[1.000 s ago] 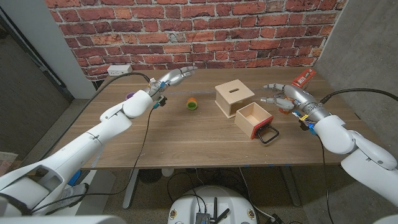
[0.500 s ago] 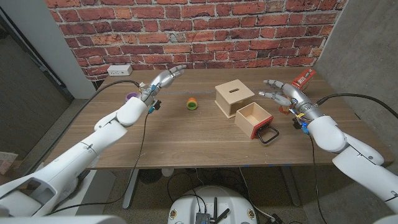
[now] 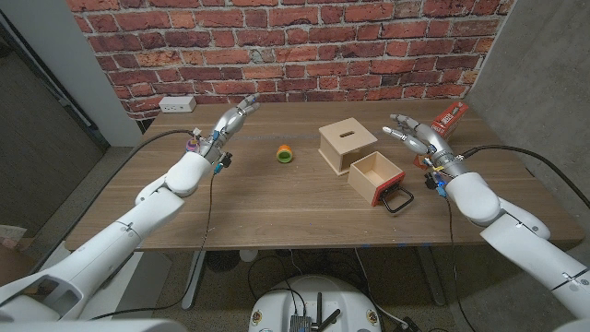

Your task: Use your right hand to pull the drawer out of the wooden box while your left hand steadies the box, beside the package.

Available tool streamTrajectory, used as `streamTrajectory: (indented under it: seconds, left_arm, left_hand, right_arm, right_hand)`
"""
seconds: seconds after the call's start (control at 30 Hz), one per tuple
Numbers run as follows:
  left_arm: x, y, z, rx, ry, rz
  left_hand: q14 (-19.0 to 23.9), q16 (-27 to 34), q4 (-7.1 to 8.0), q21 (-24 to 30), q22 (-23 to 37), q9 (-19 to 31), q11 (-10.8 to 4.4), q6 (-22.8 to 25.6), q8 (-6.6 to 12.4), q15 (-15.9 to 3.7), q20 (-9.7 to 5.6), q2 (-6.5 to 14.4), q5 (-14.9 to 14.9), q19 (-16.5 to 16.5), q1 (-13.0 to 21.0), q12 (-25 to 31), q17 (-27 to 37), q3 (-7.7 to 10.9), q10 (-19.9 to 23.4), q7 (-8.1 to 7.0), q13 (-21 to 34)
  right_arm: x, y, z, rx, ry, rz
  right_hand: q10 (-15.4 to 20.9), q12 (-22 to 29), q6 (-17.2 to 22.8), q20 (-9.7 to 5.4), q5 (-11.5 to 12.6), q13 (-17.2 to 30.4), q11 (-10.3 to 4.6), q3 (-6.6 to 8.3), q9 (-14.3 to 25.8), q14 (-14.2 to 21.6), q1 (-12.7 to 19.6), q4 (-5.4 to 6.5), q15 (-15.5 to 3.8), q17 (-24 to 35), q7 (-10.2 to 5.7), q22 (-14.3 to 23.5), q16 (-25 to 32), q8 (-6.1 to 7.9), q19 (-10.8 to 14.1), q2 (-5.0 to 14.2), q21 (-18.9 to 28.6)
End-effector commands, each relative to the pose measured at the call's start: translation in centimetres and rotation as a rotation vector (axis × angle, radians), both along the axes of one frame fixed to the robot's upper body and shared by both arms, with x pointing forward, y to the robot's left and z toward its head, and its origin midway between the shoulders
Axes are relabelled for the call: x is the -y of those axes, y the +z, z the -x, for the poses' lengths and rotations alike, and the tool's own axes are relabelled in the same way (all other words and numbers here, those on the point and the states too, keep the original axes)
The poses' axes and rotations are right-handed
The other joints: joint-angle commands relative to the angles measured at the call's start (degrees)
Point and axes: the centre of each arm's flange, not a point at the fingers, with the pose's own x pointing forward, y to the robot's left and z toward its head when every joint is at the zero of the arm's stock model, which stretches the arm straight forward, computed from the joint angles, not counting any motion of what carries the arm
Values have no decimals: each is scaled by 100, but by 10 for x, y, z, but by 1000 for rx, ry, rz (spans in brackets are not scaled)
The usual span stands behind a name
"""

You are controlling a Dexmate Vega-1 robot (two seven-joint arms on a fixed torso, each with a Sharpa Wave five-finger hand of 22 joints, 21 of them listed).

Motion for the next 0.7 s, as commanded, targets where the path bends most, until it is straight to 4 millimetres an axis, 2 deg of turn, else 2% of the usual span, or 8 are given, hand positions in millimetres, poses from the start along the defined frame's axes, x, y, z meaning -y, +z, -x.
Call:
streamTrajectory:
  seconds: [0.03,0.13,0.27,0.47,0.7]
  left_arm:
    - [-6,-17,-9,-50,-66,140]
    - [-7,-21,-13,-47,-71,164]
    - [-9,-27,-19,-50,-87,219]
    - [-12,-38,-25,-64,-126,304]
    - [-17,-43,-28,-61,-127,319]
  left_hand:
    - [-94,-17,-4,-30,12,14,-17,-90,9,-25,-701,254,17,-83,-40,-38,21,-40,-131,-14,17]
    - [-136,-15,0,-32,12,13,-48,-118,17,-19,-708,251,19,-126,-42,-36,19,-52,-193,-9,14]
    - [-168,-14,-1,-37,12,12,-50,-132,22,-34,-724,250,21,-166,-39,-26,17,-59,-208,-1,12]
    - [-184,-4,-11,-40,11,10,-81,-195,15,-52,-733,223,21,-222,-39,-11,12,-80,-227,-8,9]
    - [-104,36,-23,-14,11,8,-93,-251,22,-63,-723,193,22,-214,-40,24,7,-109,-190,12,7]
  right_arm:
    - [3,-11,-31,-40,93,-164]
    - [3,-14,-35,-39,117,-209]
    - [2,-16,-42,-54,148,-239]
    - [-2,-16,-54,-66,204,-295]
    - [-4,-20,-65,-59,267,-409]
  right_hand:
    - [-246,-17,-278,20,56,9,-6,10,5,-231,-156,47,11,-78,72,1,-35,4,-251,45,-5]
    - [-313,-12,-339,62,63,5,-6,17,3,-339,-206,64,15,-110,113,0,-41,14,-361,86,-14]
    - [-392,11,-505,61,71,0,78,1,0,-522,-353,118,65,-164,156,-4,-37,10,-612,139,-27]
    - [-546,11,-783,67,84,-4,104,-51,-4,-720,-584,201,131,-236,223,-6,-15,4,-934,162,-26]
    - [-589,21,-848,-3,93,-6,148,-72,-5,-760,-680,233,150,-268,299,-8,5,21,-984,169,1]
